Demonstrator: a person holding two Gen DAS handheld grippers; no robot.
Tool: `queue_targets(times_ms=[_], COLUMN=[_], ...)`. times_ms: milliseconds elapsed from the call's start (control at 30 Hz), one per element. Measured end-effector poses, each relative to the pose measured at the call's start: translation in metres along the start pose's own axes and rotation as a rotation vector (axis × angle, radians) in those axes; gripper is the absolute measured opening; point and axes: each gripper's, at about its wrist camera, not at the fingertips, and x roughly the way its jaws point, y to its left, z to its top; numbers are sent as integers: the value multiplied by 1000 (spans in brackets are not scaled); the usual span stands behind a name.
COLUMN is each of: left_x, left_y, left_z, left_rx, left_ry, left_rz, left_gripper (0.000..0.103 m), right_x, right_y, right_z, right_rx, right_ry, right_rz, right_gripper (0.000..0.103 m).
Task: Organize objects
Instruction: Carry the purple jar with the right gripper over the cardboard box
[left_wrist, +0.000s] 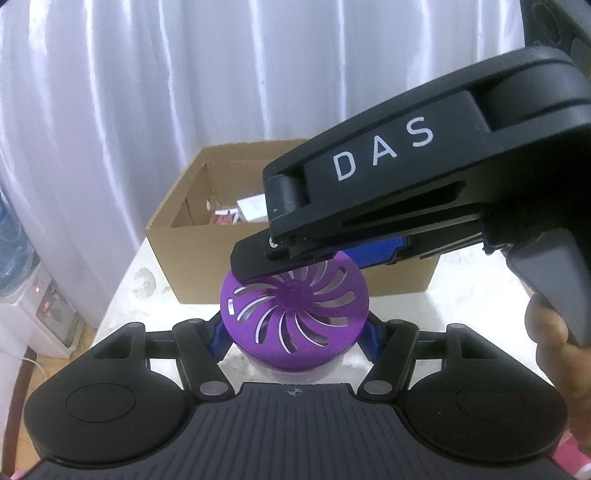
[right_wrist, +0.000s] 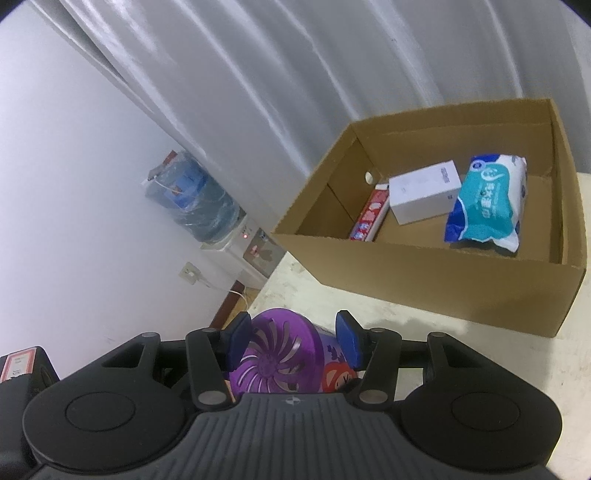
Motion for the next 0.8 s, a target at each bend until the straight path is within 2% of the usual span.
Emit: queue_targets(times_ms=[800], left_x=[-6], left_y=[0], left_z=[-14], left_rx=[14], left_ry=[-63], left_rz=[7], left_gripper=[65], right_x=[-16], right_y=[14], right_z=[36], right_rx=[-18], right_ry=[-71], right_rz=[44], right_gripper=[55])
